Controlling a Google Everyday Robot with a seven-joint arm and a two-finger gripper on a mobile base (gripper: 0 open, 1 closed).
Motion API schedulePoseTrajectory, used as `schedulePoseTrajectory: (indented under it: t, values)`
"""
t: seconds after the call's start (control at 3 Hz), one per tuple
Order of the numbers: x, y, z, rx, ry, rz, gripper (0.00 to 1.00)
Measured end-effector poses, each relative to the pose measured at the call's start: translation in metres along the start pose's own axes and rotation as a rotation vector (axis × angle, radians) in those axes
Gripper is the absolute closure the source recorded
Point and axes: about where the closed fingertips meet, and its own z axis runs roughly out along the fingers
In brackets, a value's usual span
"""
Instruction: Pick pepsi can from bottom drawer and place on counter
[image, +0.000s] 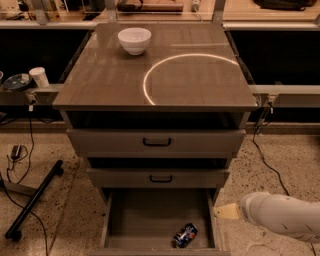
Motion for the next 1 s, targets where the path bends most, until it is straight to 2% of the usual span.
schedulePoseTrajectory:
  t: [0.33,0.67,1.0]
  values:
    - [-0.022,0.012,0.024,-0.013,0.0,-0.001,0.0]
    - [-0.022,0.012,0.024,-0.013,0.0,-0.001,0.0]
    - [-0.016,0.002,0.027,0.071,0.008,0.061,0.0]
